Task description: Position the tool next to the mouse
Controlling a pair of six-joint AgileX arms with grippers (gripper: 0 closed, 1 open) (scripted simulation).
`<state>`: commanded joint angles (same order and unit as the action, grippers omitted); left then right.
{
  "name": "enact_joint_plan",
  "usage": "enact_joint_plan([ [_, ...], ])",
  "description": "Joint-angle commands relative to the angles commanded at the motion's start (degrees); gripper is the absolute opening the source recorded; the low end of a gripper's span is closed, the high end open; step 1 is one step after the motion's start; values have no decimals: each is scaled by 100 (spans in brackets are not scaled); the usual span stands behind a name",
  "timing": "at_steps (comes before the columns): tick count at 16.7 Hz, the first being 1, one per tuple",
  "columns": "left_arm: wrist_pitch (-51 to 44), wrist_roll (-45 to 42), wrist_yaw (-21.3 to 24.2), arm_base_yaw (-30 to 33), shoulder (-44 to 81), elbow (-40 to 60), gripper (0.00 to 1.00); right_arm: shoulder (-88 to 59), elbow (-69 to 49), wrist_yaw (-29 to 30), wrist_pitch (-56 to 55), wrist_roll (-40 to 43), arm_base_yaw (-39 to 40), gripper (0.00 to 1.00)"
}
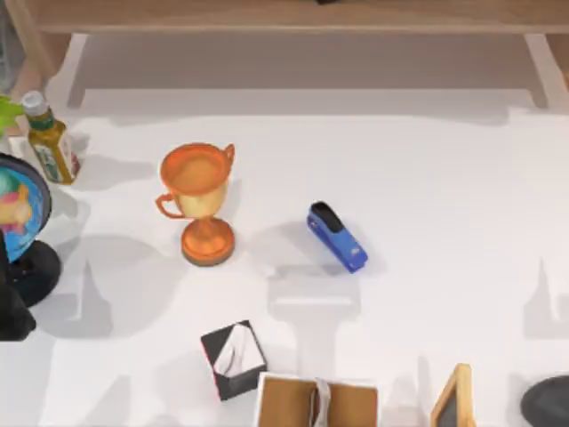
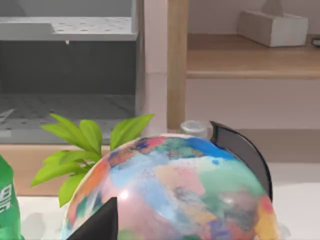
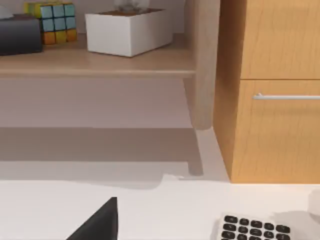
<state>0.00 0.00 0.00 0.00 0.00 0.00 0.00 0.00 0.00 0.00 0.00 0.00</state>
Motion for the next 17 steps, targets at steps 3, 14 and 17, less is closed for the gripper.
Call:
enact_joint_plan([
  [3,0,0,0,0,0,0,100,-44,-43,9,27,-1,24,100],
  [14,0,0,0,0,0,0,100,-3307,-3564,-176,2069,-90,1527,100],
  [17,0,0,0,0,0,0,100,-4931,-5177,-415,2971,-111,2052,100],
])
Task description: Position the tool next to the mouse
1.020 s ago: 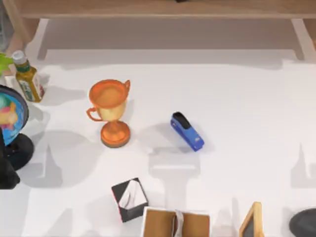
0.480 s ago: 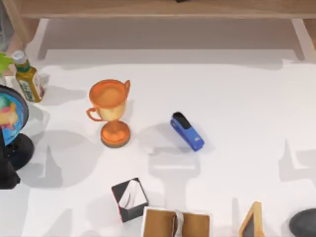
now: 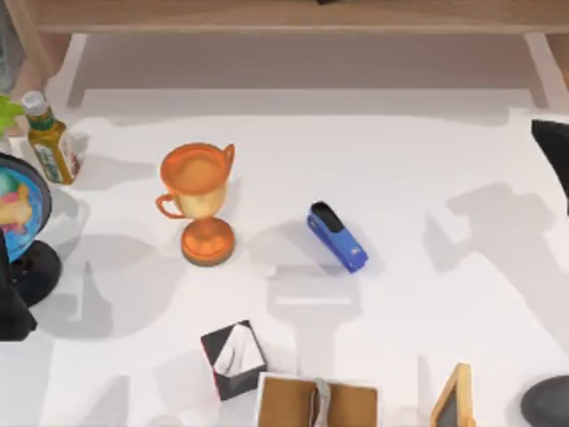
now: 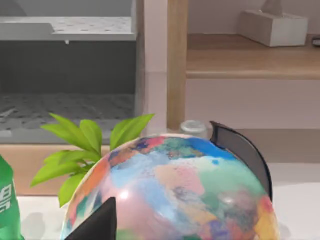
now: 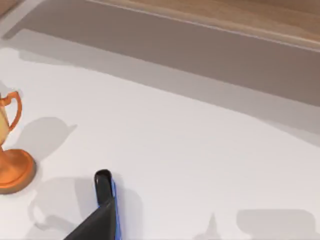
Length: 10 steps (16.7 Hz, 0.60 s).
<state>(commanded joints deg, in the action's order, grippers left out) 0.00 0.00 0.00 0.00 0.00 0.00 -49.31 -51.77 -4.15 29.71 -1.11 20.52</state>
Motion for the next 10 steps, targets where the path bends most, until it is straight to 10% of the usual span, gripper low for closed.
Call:
enact_joint_plan([
  [10,0,0,0,0,0,0,100,-5852,-4991,-349,2744,-81,1137,100],
])
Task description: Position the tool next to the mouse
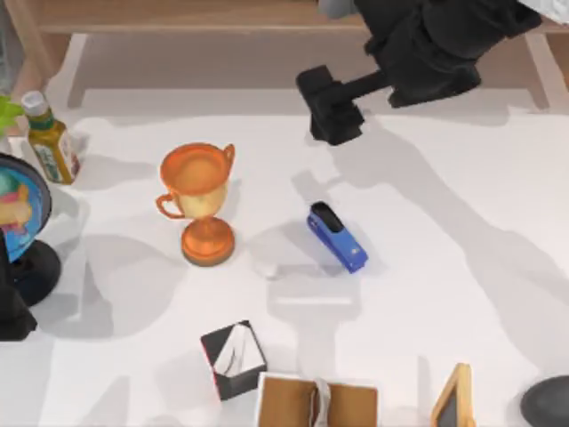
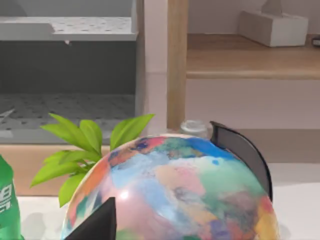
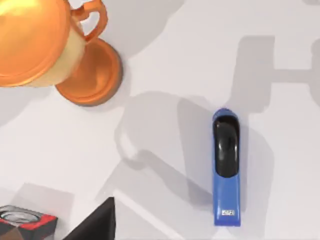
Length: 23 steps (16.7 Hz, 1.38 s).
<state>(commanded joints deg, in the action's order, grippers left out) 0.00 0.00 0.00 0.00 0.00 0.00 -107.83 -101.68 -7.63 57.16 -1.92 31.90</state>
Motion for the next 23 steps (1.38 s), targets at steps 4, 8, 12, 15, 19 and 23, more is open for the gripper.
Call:
enact_joint_plan([
  [4,0,0,0,0,0,0,100,-1877,-1207,352,899,56,176,100],
  [8,0,0,0,0,0,0,100,-2882,-1865,718,1508,142,288,100],
  [12,0,0,0,0,0,0,100,-3024,-1951,784,1595,162,310,100],
  [15,0,0,0,0,0,0,100,-3026,-1934,776,1585,158,277,100],
  [19,0,0,0,0,0,0,100,-3088,-1640,789,1227,188,278,100],
  [23,0,0,0,0,0,0,100,-3215,-1205,787,655,158,312,100],
])
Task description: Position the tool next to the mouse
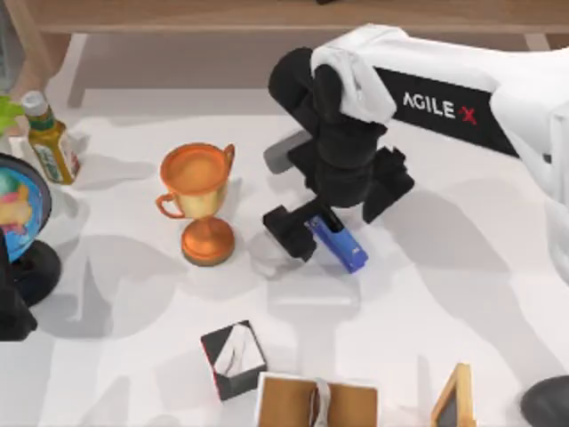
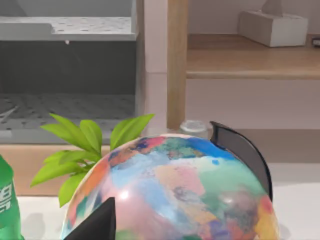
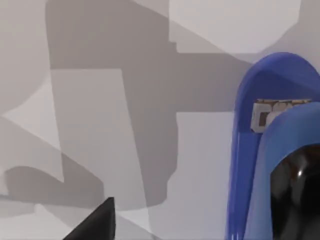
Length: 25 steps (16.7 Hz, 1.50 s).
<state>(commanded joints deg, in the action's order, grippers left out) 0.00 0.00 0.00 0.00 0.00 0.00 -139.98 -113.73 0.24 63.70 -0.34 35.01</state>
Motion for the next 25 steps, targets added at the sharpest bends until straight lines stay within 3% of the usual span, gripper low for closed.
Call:
enact_joint_plan([
  [4,0,0,0,0,0,0,100,-11,35,0,-42,-4,4,100],
  [17,0,0,0,0,0,0,100,-11,35,0,-42,-4,4,2],
  [25,0,0,0,0,0,0,100,-11,35,0,-42,-4,4,0],
])
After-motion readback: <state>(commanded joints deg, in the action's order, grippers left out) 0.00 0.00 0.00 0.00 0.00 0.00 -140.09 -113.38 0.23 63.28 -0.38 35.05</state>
